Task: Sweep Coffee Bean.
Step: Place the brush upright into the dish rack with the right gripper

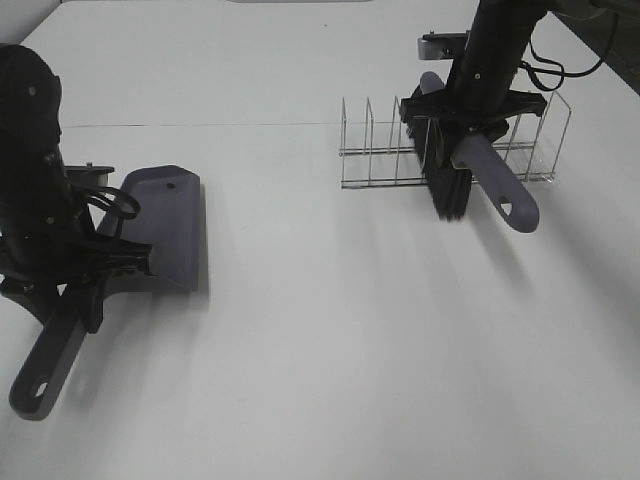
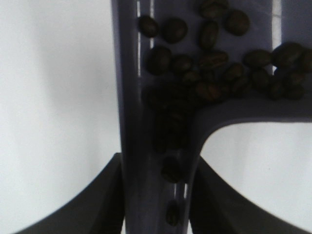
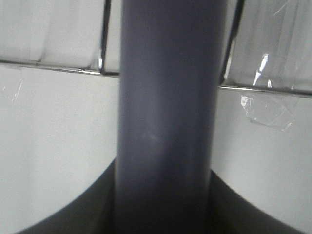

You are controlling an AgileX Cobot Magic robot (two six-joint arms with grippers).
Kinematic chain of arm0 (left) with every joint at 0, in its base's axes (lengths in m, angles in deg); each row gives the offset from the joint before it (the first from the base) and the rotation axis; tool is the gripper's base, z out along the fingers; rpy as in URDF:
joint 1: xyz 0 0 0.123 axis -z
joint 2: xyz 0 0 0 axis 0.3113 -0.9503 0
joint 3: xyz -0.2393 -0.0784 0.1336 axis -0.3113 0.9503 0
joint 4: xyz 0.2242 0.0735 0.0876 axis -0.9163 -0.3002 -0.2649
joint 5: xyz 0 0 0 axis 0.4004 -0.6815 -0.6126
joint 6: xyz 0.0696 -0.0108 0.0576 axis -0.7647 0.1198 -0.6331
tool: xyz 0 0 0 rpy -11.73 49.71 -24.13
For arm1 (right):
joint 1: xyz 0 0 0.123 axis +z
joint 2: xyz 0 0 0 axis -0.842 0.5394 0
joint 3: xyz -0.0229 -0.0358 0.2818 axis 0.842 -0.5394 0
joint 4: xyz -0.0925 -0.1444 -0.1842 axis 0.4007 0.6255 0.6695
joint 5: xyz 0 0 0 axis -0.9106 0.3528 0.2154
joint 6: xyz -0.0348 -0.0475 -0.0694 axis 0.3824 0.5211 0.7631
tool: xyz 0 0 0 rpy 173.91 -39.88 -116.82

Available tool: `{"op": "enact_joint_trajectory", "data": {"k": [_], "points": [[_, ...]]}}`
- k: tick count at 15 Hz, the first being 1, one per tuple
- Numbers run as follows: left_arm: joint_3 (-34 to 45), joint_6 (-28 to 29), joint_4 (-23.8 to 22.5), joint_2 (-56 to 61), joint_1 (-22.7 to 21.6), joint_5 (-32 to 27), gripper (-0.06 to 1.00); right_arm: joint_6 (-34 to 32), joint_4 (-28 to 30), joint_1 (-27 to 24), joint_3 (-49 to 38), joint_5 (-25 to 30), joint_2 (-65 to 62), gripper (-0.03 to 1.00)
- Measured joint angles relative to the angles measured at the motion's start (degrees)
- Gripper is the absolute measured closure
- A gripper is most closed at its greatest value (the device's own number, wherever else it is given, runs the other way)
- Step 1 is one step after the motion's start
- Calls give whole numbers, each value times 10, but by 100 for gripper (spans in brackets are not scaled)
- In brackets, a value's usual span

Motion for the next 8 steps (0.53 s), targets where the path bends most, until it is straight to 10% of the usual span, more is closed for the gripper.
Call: {"op": "enact_joint_trajectory", "data": {"k": [6, 8], "points": [[0, 0, 1, 0, 0, 0, 61, 0, -1, -1, 0, -2, 14, 62], [0, 0, 1, 0, 0, 0, 61, 1, -11, -1, 0, -2, 14, 45]]}}
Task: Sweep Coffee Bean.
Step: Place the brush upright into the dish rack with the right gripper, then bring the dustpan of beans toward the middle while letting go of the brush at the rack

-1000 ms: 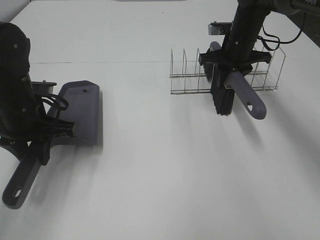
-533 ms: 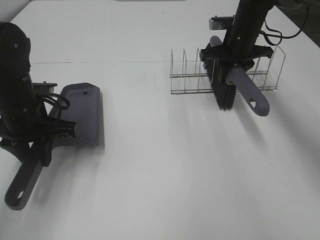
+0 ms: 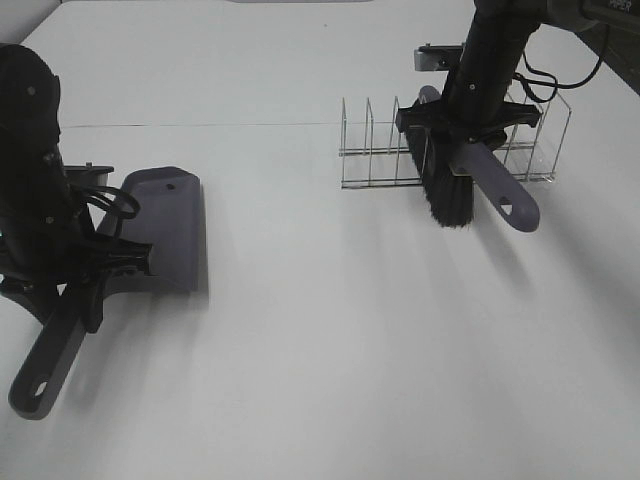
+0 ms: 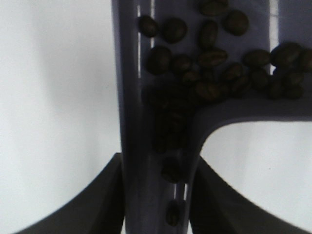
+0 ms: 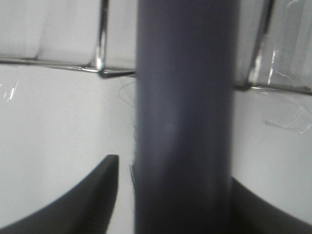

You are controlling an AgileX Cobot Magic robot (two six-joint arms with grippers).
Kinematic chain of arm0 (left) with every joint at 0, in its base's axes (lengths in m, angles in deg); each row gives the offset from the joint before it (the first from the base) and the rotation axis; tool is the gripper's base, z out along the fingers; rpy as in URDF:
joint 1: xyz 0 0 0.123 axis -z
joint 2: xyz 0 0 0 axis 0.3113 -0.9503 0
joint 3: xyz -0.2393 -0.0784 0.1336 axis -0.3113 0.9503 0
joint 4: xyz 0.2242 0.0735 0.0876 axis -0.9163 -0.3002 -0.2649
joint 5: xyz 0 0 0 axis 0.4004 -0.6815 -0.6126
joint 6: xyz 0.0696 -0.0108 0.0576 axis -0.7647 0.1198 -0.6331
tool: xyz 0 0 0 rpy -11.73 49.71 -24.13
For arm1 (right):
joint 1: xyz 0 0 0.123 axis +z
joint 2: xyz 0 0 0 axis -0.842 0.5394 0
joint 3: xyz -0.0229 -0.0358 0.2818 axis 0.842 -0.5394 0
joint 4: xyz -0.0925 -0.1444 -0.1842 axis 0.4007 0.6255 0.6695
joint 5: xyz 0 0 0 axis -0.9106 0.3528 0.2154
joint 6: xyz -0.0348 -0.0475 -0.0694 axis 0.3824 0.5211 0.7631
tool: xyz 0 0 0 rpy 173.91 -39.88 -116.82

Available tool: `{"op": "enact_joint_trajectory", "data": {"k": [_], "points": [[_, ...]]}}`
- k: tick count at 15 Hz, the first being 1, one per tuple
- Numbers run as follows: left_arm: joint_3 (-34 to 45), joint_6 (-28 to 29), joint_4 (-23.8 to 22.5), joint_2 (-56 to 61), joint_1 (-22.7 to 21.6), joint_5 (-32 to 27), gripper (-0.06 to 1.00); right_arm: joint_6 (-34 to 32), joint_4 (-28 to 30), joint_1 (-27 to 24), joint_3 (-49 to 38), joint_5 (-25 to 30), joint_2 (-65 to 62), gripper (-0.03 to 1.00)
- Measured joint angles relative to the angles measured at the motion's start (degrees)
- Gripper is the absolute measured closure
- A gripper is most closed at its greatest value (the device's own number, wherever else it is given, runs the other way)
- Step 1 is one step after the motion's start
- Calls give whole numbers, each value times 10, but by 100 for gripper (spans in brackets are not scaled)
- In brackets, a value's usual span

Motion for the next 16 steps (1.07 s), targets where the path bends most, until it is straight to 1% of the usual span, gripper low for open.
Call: {"op": "enact_joint_trajectory", "data": {"k": [1, 2, 4, 9, 12, 14, 16], "points": [[0, 0, 0, 0, 0, 0, 61, 1, -7, 1, 0, 0, -1, 29], [0, 0, 0, 0, 0, 0, 61, 1, -7, 1, 0, 0, -4, 17], [0, 0, 0, 0, 0, 0, 61, 3, -7, 1, 0, 0, -14, 10], [0, 0, 0, 0, 0, -5, 61, 6, -7, 1, 0, 0, -85, 9], [0, -14, 0, 0, 0, -19, 61, 17, -35, 1, -15, -5, -173, 8], [0, -18, 0, 0, 0, -17, 61, 31, -37, 1, -76, -5, -239, 8], [0, -18, 0, 0, 0, -3, 61, 35, -37, 1, -166, -5, -314, 8]]}}
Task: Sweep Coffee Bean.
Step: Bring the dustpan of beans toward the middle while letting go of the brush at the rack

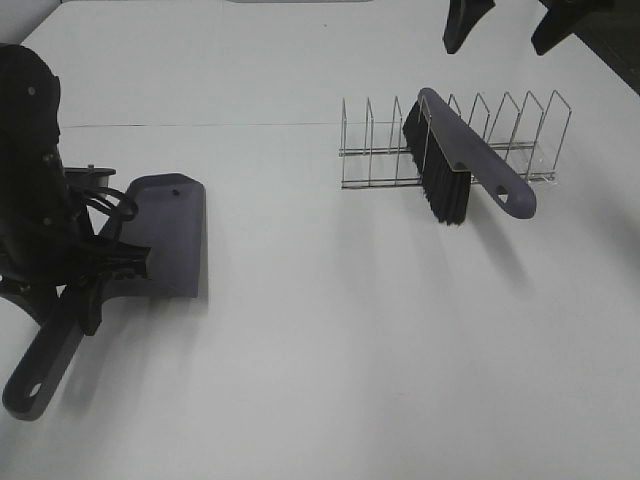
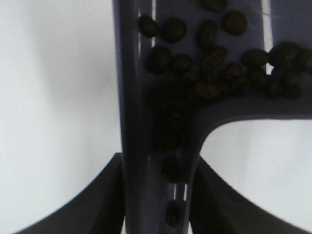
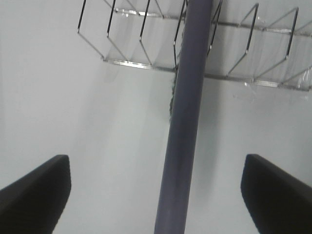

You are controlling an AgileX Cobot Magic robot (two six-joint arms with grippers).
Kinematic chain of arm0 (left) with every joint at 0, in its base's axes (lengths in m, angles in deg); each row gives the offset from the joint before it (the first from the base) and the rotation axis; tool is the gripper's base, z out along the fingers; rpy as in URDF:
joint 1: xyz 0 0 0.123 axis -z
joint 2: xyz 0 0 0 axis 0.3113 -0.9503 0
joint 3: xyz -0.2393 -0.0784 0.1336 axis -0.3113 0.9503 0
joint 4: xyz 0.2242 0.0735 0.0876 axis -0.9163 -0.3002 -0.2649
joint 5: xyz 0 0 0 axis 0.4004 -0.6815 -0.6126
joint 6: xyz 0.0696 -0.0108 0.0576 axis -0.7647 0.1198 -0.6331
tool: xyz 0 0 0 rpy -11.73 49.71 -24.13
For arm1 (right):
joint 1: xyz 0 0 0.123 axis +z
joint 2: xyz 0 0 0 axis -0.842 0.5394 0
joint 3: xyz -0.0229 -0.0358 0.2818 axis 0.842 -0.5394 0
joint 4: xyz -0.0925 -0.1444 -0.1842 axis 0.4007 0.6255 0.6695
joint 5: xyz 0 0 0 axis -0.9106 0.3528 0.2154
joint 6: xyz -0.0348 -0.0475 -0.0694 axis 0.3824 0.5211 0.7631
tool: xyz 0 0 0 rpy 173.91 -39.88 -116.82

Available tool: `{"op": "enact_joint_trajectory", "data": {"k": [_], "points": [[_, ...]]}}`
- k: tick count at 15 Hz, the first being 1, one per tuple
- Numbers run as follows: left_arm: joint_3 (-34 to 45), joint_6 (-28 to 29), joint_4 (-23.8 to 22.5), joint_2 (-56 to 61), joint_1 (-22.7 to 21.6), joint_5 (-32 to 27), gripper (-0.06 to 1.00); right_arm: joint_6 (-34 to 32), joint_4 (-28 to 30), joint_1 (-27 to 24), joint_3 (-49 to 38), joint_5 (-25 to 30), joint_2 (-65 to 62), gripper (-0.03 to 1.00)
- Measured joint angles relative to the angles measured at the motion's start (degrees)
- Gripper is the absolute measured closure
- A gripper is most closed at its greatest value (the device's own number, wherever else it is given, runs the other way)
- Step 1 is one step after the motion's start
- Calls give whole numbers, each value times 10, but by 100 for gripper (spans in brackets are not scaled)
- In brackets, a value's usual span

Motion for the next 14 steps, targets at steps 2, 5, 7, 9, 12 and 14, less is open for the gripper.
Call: {"op": "enact_joint_trajectory", "data": {"k": [2, 5, 7, 9, 12, 14], "points": [[0, 0, 0, 0, 0, 24, 61, 0, -1, 0, -101, 0, -84, 8], [-1, -1, -5, -10, 0, 56, 61, 0, -4, 0, -262, -48, -192, 8], [-8, -1, -10, -27, 0, 64, 61, 0, -5, 0, -329, -76, -235, 8], [-30, 2, -17, -38, 0, 66, 61, 0, -5, 0, -409, -103, -281, 8], [-60, 13, -19, -73, 0, 71, 61, 3, -6, 0, -471, -122, -321, 8], [-60, 18, -19, -78, 0, 80, 61, 6, -7, 0, -472, -123, -327, 8]]}}
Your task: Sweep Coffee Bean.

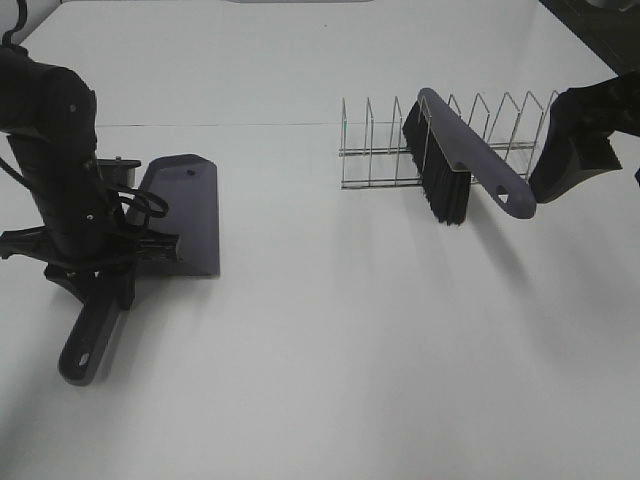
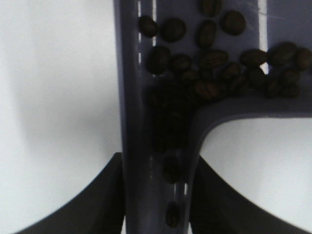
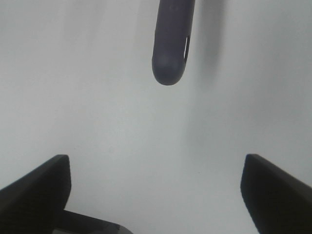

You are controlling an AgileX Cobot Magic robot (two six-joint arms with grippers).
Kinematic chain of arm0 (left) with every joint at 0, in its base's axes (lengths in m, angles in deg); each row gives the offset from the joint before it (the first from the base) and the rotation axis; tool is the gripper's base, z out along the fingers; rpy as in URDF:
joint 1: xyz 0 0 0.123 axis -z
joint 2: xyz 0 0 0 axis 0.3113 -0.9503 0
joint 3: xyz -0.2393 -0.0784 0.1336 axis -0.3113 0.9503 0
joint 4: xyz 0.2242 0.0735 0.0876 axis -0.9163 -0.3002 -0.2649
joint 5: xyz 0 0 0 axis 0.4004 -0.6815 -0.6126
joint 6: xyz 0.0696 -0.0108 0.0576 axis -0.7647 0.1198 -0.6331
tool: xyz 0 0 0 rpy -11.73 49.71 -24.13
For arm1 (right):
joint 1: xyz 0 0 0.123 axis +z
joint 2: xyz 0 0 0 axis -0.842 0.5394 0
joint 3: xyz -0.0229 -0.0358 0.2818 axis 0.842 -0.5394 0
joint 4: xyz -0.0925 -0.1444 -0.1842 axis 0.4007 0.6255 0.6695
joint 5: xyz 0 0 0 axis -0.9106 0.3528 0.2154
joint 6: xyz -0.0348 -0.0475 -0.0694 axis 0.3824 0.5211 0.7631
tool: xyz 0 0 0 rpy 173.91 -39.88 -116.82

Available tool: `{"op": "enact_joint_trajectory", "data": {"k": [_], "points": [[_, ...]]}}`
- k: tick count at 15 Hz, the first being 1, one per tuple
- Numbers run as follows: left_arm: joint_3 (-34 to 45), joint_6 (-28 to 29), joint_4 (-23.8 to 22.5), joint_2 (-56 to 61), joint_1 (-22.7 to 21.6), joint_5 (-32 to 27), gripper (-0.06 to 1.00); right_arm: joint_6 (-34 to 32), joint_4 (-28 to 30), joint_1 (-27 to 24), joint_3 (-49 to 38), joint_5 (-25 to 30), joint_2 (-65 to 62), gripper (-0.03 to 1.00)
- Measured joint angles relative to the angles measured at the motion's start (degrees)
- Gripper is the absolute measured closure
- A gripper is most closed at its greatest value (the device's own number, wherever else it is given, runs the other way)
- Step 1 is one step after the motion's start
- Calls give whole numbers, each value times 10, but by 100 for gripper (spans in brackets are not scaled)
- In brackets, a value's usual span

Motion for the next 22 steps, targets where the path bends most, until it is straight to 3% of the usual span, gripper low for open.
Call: {"op": "enact_joint_trajectory", "data": {"k": [7, 9, 13, 15, 22], "points": [[-1, 2, 2, 0, 0, 8, 61, 1, 0, 0, 0, -1, 0, 8], [-1, 2, 4, 0, 0, 9, 55, 1, -5, 0, 0, -1, 0, 8], [-1, 2, 4, 0, 0, 0, 30, 1, -5, 0, 0, -1, 0, 8], [-1, 1, -3, 2, 0, -12, 24, 1, -5, 0, 0, -1, 0, 8], [-1, -64, -15, 170, 0, -46, 21, 28, -5, 0, 0, -2, 0, 8]]}}
